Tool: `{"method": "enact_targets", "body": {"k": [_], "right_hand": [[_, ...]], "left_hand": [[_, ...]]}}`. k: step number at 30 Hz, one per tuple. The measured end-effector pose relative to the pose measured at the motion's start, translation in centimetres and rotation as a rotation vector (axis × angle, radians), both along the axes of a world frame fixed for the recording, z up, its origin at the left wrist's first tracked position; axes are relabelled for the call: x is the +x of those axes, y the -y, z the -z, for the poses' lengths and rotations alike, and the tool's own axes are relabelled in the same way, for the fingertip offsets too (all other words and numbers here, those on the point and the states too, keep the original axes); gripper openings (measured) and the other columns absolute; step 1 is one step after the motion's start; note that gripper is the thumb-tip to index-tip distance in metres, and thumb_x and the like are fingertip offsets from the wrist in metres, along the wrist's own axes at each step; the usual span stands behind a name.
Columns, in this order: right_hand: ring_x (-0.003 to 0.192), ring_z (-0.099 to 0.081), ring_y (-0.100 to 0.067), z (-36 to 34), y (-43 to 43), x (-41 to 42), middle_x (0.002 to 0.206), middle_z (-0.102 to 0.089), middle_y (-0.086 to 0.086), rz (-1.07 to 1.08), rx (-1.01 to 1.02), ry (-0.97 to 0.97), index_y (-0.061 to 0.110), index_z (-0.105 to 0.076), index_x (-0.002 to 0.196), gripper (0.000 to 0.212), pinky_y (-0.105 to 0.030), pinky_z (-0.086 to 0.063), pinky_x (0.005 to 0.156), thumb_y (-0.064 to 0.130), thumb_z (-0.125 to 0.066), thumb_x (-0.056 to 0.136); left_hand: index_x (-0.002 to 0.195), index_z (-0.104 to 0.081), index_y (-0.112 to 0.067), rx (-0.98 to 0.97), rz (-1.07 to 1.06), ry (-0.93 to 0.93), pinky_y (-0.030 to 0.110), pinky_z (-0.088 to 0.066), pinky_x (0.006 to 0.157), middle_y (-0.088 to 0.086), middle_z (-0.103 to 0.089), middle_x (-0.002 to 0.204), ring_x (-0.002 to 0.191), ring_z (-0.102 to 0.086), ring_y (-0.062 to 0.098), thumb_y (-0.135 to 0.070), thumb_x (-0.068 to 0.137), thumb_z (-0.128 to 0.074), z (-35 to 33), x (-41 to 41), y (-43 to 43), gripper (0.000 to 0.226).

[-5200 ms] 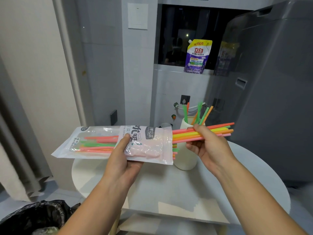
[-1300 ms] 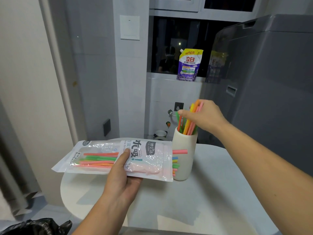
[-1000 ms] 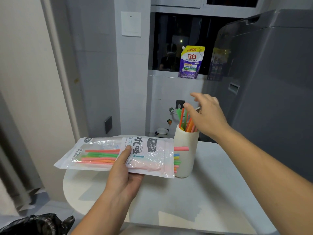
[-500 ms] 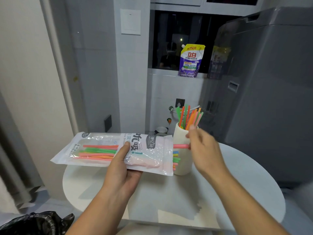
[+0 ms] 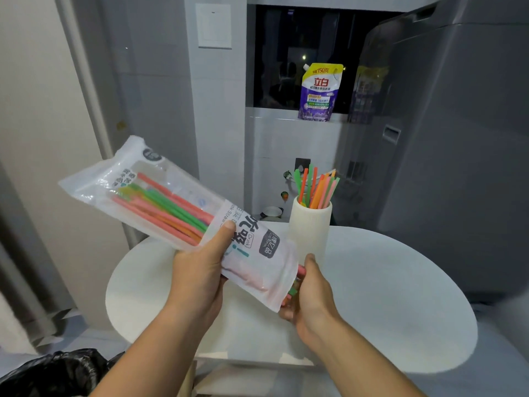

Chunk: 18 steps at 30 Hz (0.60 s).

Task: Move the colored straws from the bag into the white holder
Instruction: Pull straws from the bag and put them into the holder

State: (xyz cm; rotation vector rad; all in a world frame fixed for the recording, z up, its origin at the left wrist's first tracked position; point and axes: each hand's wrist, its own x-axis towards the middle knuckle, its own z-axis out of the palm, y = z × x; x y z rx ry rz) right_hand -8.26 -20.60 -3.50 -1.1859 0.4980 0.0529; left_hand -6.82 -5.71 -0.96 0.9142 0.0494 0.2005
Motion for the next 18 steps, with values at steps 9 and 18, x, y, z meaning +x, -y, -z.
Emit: {"method": "enact_targets", "body": {"k": [9,18], "right_hand": [[0.034,-0.039,-0.005,-0.1,0.6,0.1,0.048,-0.054,0.008,-0.081,-0.234,0.152,0.019,-0.057,0.072,0.039,-0.017,-0.025,0.036,0.036,-0.042,0.104],[0.067,-0.06,-0.022,-0.4,2.9,0.6,0.072,-0.064,-0.011,-0.08,-0.722,0.465,0.005,-0.061,0.076,0.046,-0.033,-0.05,0.058,0.04,-0.049,0.102]], "left_hand": [[0.115,-0.072,-0.003,-0.151,0.047,-0.217,0.037,-0.066,0.069,0.014,-0.08,0.111,0.095,-0.079,0.025,-0.012,0.094,-0.07,0.6,0.6,-1.2,0.022],[0.119,-0.07,-0.005,-0.245,0.069,-0.304,0.042,-0.067,0.069,0.012,-0.08,0.112,0.098,-0.079,0.025,-0.009,0.095,-0.068,0.9,0.8,-1.4,0.024]]}}
